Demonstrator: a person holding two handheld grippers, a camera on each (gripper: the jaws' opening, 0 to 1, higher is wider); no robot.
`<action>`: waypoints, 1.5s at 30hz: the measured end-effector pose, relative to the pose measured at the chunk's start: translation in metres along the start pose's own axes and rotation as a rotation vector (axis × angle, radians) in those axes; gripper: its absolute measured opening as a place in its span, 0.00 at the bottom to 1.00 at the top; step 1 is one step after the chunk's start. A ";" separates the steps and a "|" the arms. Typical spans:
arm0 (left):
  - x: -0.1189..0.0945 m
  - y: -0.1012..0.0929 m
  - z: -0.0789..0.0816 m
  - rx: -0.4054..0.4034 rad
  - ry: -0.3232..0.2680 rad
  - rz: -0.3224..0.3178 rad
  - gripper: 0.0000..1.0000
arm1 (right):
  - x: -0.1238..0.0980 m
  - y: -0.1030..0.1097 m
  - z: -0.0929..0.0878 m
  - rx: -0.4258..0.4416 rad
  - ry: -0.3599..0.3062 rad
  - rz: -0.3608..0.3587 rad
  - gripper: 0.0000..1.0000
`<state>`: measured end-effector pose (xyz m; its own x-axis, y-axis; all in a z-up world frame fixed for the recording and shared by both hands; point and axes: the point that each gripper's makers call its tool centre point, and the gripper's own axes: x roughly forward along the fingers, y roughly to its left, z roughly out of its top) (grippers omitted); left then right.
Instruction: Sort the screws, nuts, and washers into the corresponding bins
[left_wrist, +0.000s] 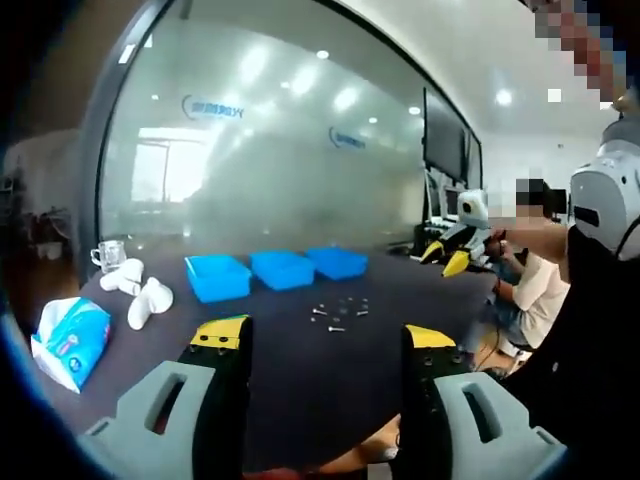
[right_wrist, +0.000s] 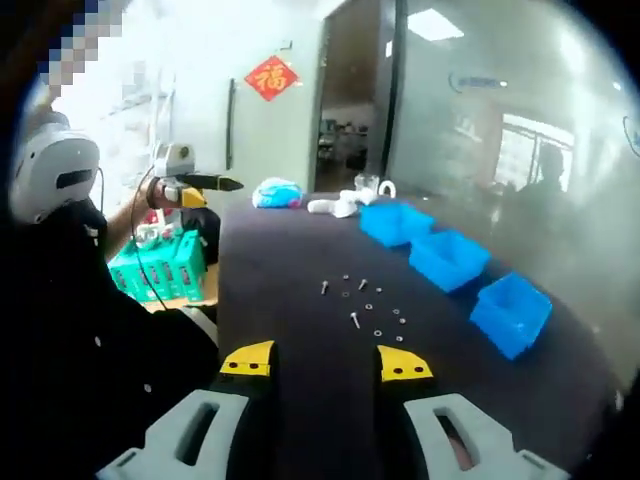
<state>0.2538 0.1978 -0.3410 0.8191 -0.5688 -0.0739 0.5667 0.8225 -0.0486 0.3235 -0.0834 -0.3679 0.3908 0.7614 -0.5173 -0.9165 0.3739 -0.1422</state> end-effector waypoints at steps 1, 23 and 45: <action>0.000 0.001 -0.001 -0.001 0.001 0.002 0.56 | 0.006 0.000 0.001 -0.016 0.028 0.024 0.33; -0.011 0.009 -0.011 0.029 0.030 0.038 0.56 | 0.099 -0.013 0.000 -0.196 0.368 0.198 0.26; -0.015 0.011 -0.010 0.012 0.026 0.060 0.56 | 0.140 -0.020 -0.031 -0.232 0.556 0.255 0.12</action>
<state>0.2471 0.2152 -0.3502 0.8492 -0.5179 -0.1027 0.5177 0.8550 -0.0314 0.3941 -0.0012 -0.4634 0.1132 0.4001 -0.9095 -0.9936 0.0459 -0.1035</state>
